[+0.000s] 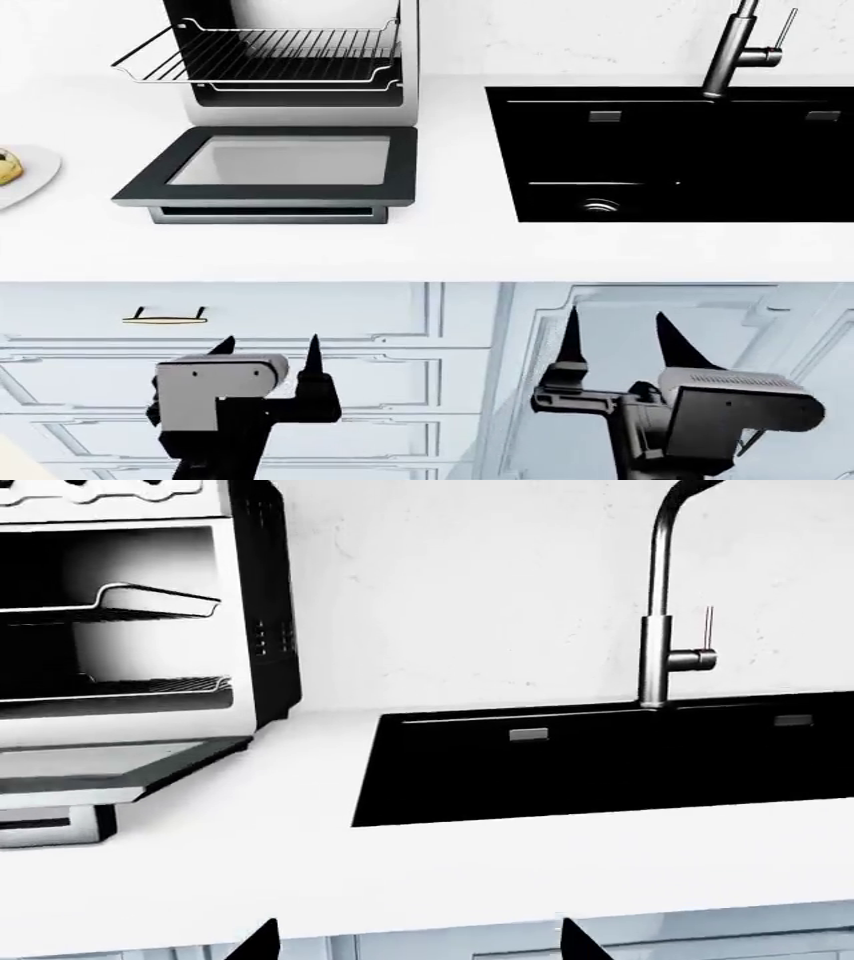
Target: Place the scone on the top rack of the toaster oven.
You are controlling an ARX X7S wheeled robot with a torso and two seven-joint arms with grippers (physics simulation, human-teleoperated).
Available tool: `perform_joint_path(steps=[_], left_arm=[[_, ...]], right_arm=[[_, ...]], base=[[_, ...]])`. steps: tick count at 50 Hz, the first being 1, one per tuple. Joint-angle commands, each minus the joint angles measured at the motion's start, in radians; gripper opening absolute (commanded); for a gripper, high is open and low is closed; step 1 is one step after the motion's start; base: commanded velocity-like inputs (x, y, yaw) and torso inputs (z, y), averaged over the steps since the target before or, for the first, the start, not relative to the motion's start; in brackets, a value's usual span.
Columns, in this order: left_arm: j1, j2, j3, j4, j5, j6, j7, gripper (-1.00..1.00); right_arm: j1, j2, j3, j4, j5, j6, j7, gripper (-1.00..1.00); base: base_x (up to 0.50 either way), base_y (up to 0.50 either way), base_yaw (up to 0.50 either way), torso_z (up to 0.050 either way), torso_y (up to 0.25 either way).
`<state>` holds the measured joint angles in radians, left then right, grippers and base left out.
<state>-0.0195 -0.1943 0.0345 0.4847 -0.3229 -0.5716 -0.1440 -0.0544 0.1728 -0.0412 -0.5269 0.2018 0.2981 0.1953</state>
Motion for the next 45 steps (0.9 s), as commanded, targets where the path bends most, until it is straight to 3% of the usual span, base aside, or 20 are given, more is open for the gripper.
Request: perform_joint_path(steps=[1, 7, 17, 20, 25, 30, 45], left_arm=[[-0.093, -0.045, -0.104, 0.248, -0.172, -0.404, -0.068, 1.00], [-0.182, -0.063, -0.199, 0.330, -0.272, -0.578, -0.102, 1.00], [-0.292, -0.083, -0.293, 0.352, -0.349, -0.703, -0.127, 1.00], [-0.322, -0.088, -0.318, 0.359, -0.372, -0.741, -0.134, 1.00], [-0.390, -0.110, -0.359, 0.346, -0.404, -0.804, -0.143, 1.00], [-0.430, -0.124, -0.363, 0.317, -0.408, -0.822, -0.150, 1.00], [-0.489, -0.149, -0.367, 0.306, -0.423, -0.854, -0.177, 1.00]], right_arm=[[0.019, 0.058, 0.077, -0.306, 0.107, 0.217, 0.050, 1.00], [0.040, 0.096, 0.119, -0.410, 0.154, 0.288, 0.064, 1.00], [0.099, 0.145, 0.167, -0.504, 0.223, 0.388, 0.097, 1.00], [0.111, 0.198, 0.143, -0.519, 0.245, 0.359, 0.140, 1.00], [0.131, 0.410, 0.044, -0.519, 0.355, 0.240, 0.343, 1.00], [0.152, 0.520, 0.008, -0.518, 0.425, 0.179, 0.456, 1.00], [0.159, 0.667, -0.046, -0.515, 0.497, 0.062, 0.578, 1.00]], base=[[0.00, 0.00, 0.00, 0.000, 0.000], [0.00, 0.00, 0.00, 0.000, 0.000], [0.00, 0.00, 0.00, 0.000, 0.000], [0.00, 0.00, 0.00, 0.000, 0.000], [0.00, 0.00, 0.00, 0.000, 0.000], [0.00, 0.00, 0.00, 0.000, 0.000], [0.00, 0.00, 0.00, 0.000, 0.000]])
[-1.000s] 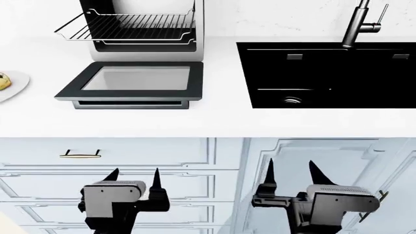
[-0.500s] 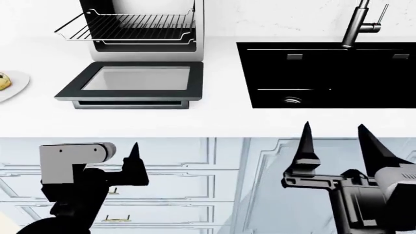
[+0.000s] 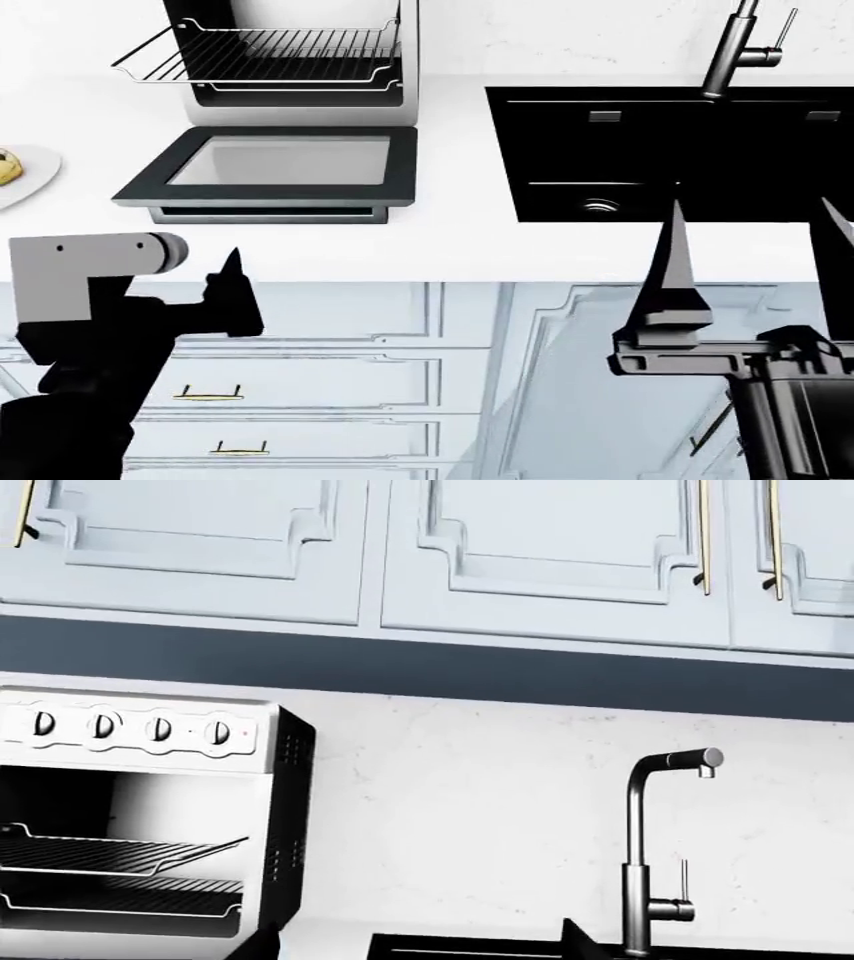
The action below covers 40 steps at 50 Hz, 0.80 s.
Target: Place the scone on the top rack of the toaster oven.
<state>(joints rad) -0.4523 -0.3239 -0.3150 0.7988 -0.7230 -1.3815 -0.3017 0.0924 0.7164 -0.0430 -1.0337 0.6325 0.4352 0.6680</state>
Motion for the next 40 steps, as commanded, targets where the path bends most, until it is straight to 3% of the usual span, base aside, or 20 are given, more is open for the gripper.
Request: perform_joint_path(steps=[1, 8, 17, 40], left_arm=[[-0.062, -0.020, -0.020, -0.008, -0.025, -0.049, -0.020, 1.00], [-0.120, -0.020, -0.065, -0.001, -0.068, -0.121, -0.045, 1.00], [-0.156, -0.029, -0.104, -0.009, -0.108, -0.167, -0.089, 1.00], [-0.185, -0.064, -0.044, -0.066, -0.135, -0.126, -0.144, 1.00]], right_arm=[[0.009, 0.131, -0.048, -0.009, 0.068, -0.085, 0.108, 1.00], [0.051, 0.153, -0.095, -0.002, 0.091, -0.085, 0.135, 1.00], [0.058, 0.161, -0.119, 0.010, 0.086, -0.100, 0.141, 1.00], [0.010, 0.187, -0.118, 0.023, 0.071, -0.172, 0.137, 1.00]], base=[[0.00, 0.00, 0.00, 0.000, 0.000], [0.00, 0.15, 0.00, 0.000, 0.000], [0.08, 0.46, 0.00, 0.000, 0.000], [0.21, 0.43, 0.00, 0.000, 0.000]])
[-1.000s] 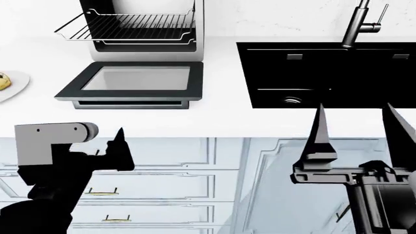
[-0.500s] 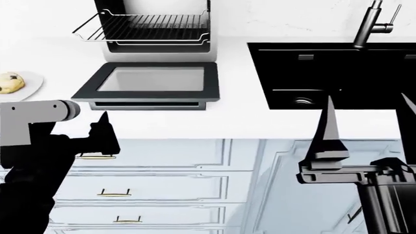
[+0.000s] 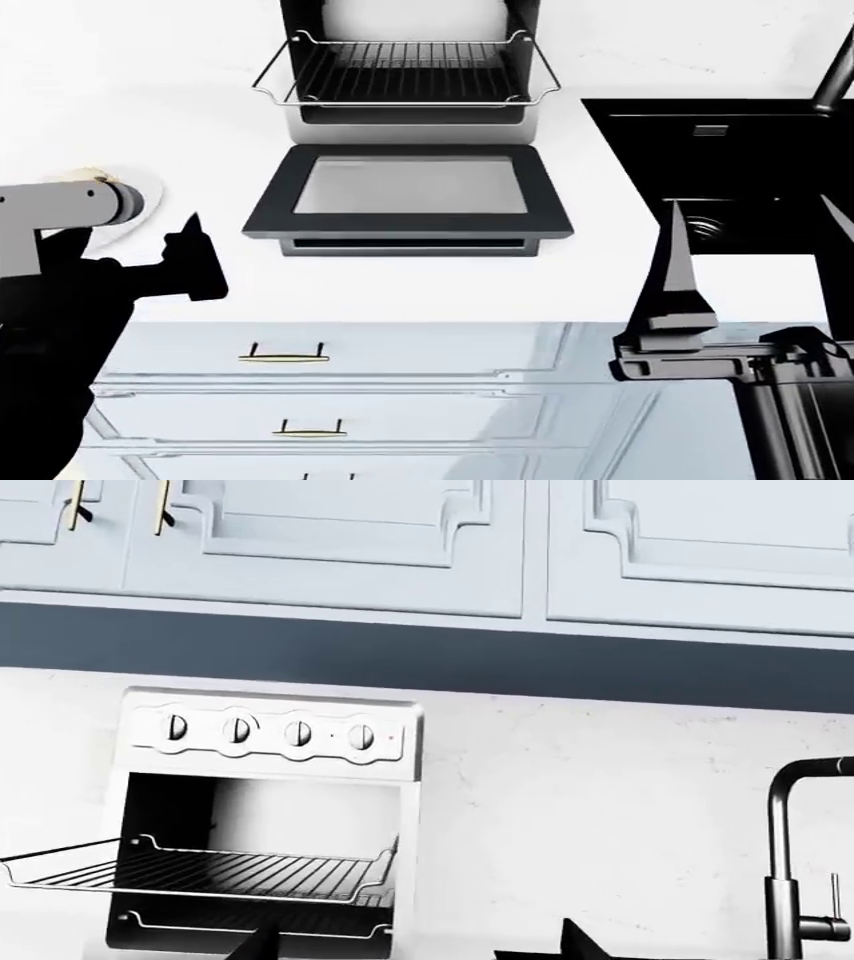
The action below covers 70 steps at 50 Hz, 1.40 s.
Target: Place the scone on the top rack of the toaster oven.
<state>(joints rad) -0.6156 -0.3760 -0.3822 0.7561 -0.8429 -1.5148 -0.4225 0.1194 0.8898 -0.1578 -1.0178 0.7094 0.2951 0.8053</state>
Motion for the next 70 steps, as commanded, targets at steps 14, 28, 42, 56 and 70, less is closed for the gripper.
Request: perform_joint_path(steps=[14, 28, 42, 56, 70], left_arm=[[-0.018, -0.018, 0.025, -0.026, -0.044, 0.011, -0.045, 1.00], [-0.024, -0.022, 0.065, -0.036, -0.067, 0.027, -0.067, 1.00], [-0.032, -0.029, 0.082, -0.044, -0.095, 0.049, -0.070, 1.00], [-0.224, -0.058, 0.099, -0.153, -0.334, -0.053, -0.252, 1.00], [-0.348, -0.133, 0.218, -0.390, -0.431, 0.034, -0.380, 1.00]], right_arm=[[-0.023, 0.019, -0.012, 0.011, -0.012, -0.047, 0.008, 1.00], [-0.071, 0.034, 0.008, 0.020, -0.026, -0.092, 0.009, 1.00], [-0.081, 0.027, 0.013, 0.012, -0.037, -0.137, 0.007, 1.00], [-0.129, 0.028, 0.022, -0.008, -0.086, -0.278, -0.057, 1.00], [-0.197, 0.045, 0.069, 0.019, -0.096, -0.391, -0.094, 1.00]], base=[[0.41, 0.29, 0.00, 0.000, 0.000], [0.41, 0.28, 0.00, 0.000, 0.001], [0.14, 0.10, 0.00, 0.000, 0.000], [0.00, 0.00, 0.00, 0.000, 0.000], [0.00, 0.00, 0.00, 0.000, 0.000]])
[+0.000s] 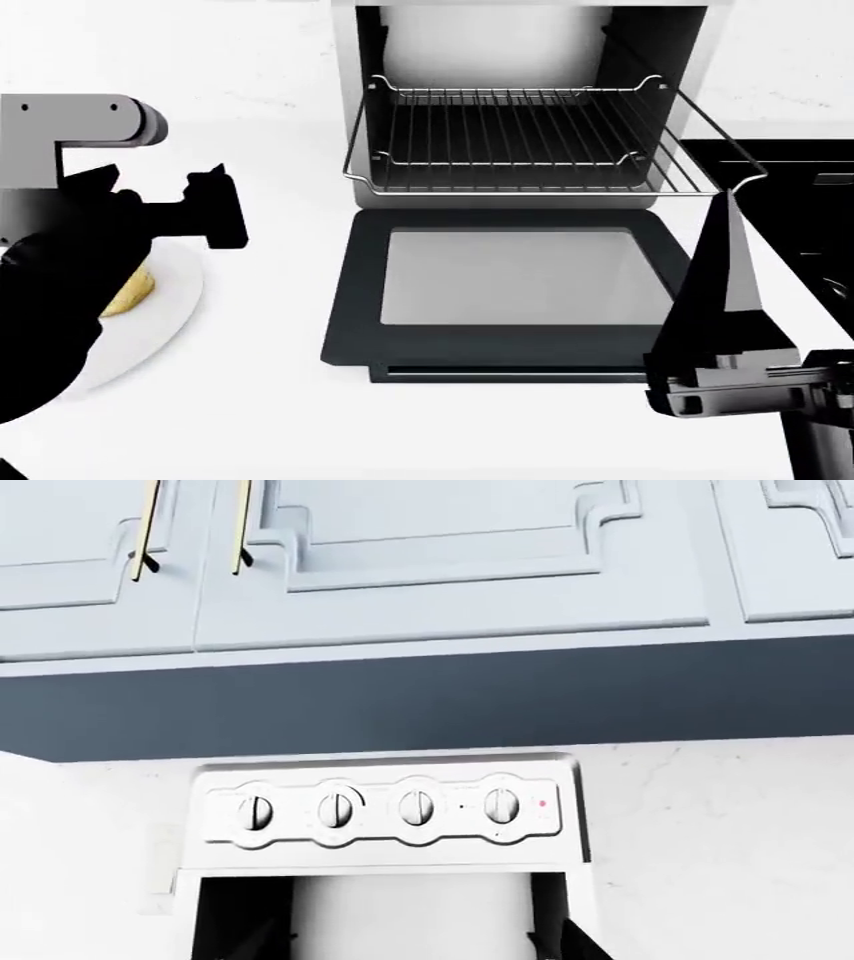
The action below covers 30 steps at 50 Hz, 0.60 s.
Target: Place the scone on the top rack of the toaster oven.
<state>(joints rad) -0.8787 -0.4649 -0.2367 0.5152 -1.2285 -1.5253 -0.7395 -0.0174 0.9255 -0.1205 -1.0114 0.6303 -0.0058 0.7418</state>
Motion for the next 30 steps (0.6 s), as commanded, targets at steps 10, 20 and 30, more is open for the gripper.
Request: perform_joint_path(steps=[10, 20, 30], left_arm=[[-0.095, -0.089, 0.175, -0.304, 0.120, 0.180, 0.049, 1.00], [-0.109, -0.080, 0.230, -0.436, 0.186, 0.241, 0.108, 1.00], [-0.109, -0.064, 0.214, -0.494, 0.169, 0.234, 0.101, 1.00]], right_arm=[[-0.105, 0.005, 0.044, 0.031, -0.031, -0.135, -0.042, 1.00], [-0.106, -0.001, 0.040, 0.026, -0.045, -0.138, -0.034, 1.00], [-0.133, 0.011, 0.060, 0.015, -0.052, -0.151, -0.023, 1.00]], base=[[0.00, 0.00, 0.00, 0.000, 0.000], [0.00, 0.00, 0.00, 0.000, 0.000], [0.00, 0.00, 0.00, 0.000, 0.000]])
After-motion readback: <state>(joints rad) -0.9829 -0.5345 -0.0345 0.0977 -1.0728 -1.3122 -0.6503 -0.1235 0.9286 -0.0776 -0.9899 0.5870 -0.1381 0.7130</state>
